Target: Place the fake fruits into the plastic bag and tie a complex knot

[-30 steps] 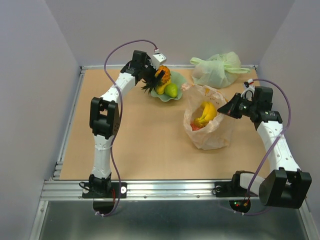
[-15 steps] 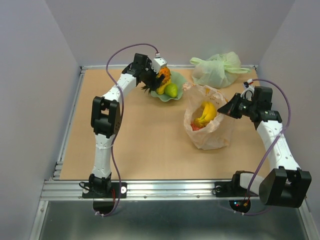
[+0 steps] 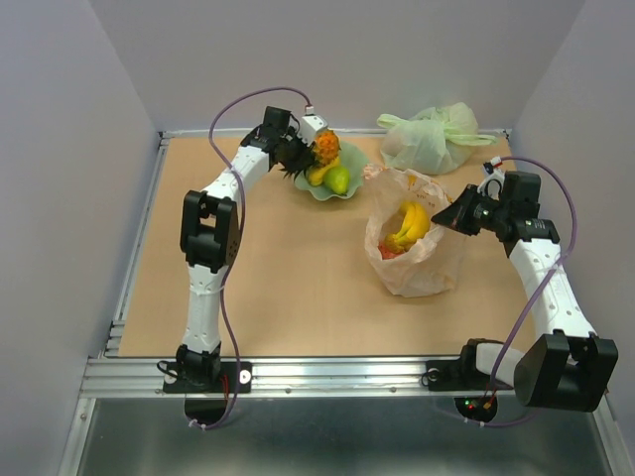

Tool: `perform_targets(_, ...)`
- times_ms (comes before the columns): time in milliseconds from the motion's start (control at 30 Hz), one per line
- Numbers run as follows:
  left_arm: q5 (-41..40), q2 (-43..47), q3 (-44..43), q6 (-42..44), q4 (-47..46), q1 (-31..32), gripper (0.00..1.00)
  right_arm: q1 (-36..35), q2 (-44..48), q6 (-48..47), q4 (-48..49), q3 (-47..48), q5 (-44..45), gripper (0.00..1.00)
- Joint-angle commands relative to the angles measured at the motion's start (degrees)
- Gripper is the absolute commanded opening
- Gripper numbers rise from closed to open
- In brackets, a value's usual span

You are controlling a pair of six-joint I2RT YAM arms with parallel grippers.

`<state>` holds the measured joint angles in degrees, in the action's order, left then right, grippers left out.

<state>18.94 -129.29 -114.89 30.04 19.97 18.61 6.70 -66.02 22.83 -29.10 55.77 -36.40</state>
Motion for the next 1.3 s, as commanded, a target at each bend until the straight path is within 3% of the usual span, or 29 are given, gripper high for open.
perform_targets(0,2.6,4.4,-1.9,-0.2,-1.5,-0.4,0.19,0.3,0.7,-0.8,1.6,1.9,0.5,0.00)
perform_targets(33,3.1,5.0,-1.6,-0.2,-1.6,-0.3,0.09,0.3,0.6,-0.7,1.6,1.9,0.4,0.00)
perform_targets(100,4.5,7.2,-1.0,-0.5,-2.0,-0.3,0.00,0.3,0.5,-0.6,1.6,1.9,0.3,0.00)
perform_targets(500,8.0,16.1,0.6,-2.3,-2.7,-0.7,0.00,0.3,0.0,-0.5,1.7,1.8,0.1,0.00)
perform_targets(867,26.2,37.0,11.9,0.6,0.4,-0.4,0.00,0.3,0.1,-0.4,1.8,2.5,-0.7,0.00)
perform_targets(1067,25.1,46.0,19.4,7.5,7.1,8.8,0.00,0.3,0.5,-0.2,1.9,2.5,-1.3,0.00)
perform_targets(1267,17.2,44.7,23.4,6.9,9.5,20.8,0.00,0.3,1.6,0.0,1.9,3.8,-2.0,0.00)
